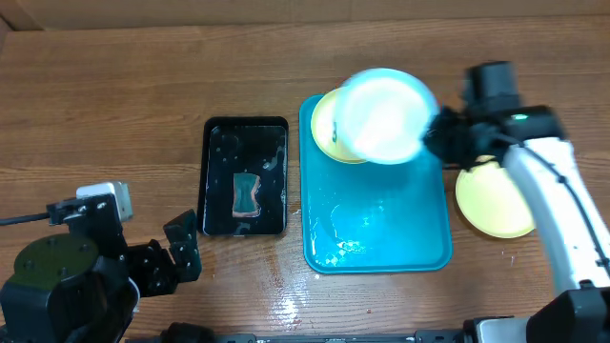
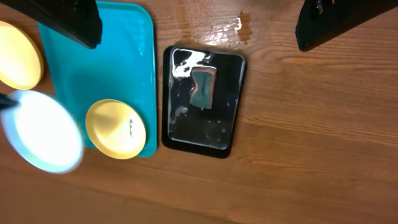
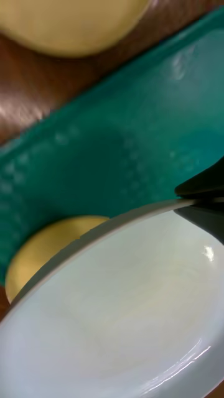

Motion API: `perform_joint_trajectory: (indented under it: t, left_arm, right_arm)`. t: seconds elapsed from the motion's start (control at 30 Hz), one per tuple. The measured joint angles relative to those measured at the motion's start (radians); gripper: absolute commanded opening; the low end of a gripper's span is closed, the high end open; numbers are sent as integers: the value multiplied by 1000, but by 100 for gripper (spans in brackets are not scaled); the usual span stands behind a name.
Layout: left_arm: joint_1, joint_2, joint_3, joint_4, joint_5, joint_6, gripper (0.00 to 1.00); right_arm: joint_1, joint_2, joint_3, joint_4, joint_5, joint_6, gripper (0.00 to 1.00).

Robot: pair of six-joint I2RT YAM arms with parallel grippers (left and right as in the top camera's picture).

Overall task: Clean dirty plates on tray and stack at the side
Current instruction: 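Carry the light-blue plate right and set it on the yellow plate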

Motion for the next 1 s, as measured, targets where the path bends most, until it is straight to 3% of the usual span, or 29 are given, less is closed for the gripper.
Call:
perform_joint_trajectory:
  t: [0.2, 0.43, 0.7, 0.73, 0.77, 0.83, 1.0]
  left_arm:
    - [0, 6, 0, -3, -6, 0, 100]
    - [0, 6, 0, -2, -7, 0, 100]
    - [0, 6, 0, -3, -7, 0, 100]
    - [0, 6, 0, -3, -7, 0, 100]
    - [0, 6, 0, -3, -7, 0, 100]
    - [0, 6, 0, -3, -7, 0, 100]
    - [0, 6, 0, -3, -7, 0, 100]
  right_arm:
    - [-278, 0, 0, -140, 78, -32, 4]
    - [-532, -2, -46, -167, 203, -66, 4]
    - [-620, -5, -243, -79, 209, -131, 4]
    - [-618, -5, -247, -78, 196, -148, 12]
    - [-616, -5, -247, -77, 192, -154, 28]
    - [-612, -5, -247, -79, 188, -166, 42]
    - [-604, -6, -247, -99, 178, -189, 46]
